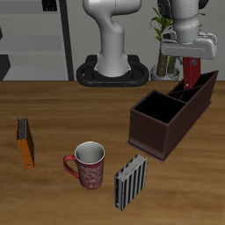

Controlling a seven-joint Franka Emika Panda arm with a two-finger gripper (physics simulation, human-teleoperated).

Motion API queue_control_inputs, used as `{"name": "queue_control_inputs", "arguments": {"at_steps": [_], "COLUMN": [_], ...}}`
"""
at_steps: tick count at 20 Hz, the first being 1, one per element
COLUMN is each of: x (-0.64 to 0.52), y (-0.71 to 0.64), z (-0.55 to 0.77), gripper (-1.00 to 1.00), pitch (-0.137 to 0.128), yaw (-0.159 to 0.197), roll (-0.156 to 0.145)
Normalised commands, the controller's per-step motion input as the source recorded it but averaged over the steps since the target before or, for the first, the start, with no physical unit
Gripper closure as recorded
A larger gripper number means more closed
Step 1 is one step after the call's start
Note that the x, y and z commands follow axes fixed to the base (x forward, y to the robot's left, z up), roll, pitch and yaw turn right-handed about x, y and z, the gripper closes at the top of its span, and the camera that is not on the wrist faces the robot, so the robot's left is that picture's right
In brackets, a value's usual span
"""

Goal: Place the red book into the left desk caddy's left compartment

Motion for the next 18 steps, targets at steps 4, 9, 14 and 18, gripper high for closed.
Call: {"name": "queue_control_inputs", "arguments": {"at_steps": [4, 9, 14, 18], "x": [0.08, 0.1, 0.11, 0.07], "y": [0.06, -0.03, 0.11, 0.06], "z": [-0.42, -0.35, -0.5, -0.22], "gripper": [1.0, 1.0, 1.0, 1.0], "pitch": [0.051, 0.025, 0.075, 0.04], "yaw": [-0.004, -0.005, 0.022, 0.004], "roll": [0.017, -0.006, 0.026, 0.066]}}
